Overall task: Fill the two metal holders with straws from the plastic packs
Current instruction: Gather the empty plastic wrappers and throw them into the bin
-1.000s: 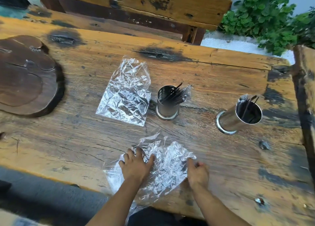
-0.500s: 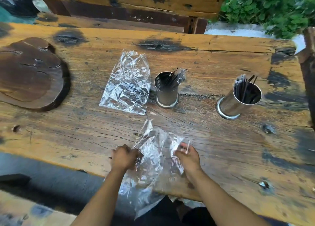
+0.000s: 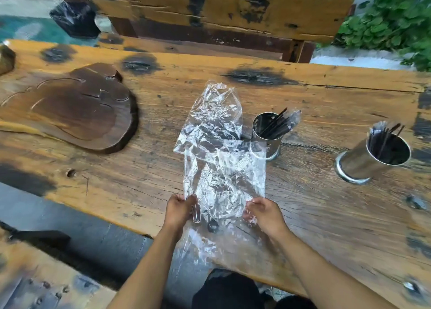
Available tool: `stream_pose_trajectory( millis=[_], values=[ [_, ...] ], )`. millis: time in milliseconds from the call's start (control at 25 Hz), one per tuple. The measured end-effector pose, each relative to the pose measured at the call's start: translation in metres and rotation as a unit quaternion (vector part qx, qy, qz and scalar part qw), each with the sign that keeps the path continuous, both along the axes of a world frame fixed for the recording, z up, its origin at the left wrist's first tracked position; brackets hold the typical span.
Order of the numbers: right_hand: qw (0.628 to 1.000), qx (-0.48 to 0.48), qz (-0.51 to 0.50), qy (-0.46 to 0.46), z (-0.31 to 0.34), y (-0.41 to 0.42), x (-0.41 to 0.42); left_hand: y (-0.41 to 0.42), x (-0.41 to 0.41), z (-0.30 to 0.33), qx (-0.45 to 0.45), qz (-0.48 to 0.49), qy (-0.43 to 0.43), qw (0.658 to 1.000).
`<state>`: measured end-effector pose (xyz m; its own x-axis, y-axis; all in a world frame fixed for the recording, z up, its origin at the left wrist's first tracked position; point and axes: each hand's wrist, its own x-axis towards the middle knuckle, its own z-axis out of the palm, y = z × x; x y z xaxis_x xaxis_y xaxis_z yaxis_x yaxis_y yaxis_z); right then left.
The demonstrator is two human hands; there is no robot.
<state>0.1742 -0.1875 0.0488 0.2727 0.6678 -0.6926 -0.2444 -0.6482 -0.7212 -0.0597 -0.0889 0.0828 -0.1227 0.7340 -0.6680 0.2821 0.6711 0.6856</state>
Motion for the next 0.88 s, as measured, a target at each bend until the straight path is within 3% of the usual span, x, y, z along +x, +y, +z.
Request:
stream_pose_trajectory(
  millis=[200,440,680,880],
  values=[
    [0.998,0.006,0.008,-0.067,-0.003,0.059,-0.014,0.065,-0.020,-0.008,0.043,-0.054,0.036,0.997],
    [0.995,0.007,-0.095,-0.043,-0.017,0.107,-0.034,0.131,-0.030,-0.024,0.083,-0.106,0.043,0.990],
    [0.993,-0.011,-0.093,-0.073,-0.031,0.138,-0.038,0.183,-0.028,-0.034,0.139,-0.199,0.120,0.963],
    [0.986,-0.068,-0.057,-0.139,-0.042,0.157,-0.022,0.232,-0.025,-0.057,0.132,-0.207,0.099,0.964]
  ],
)
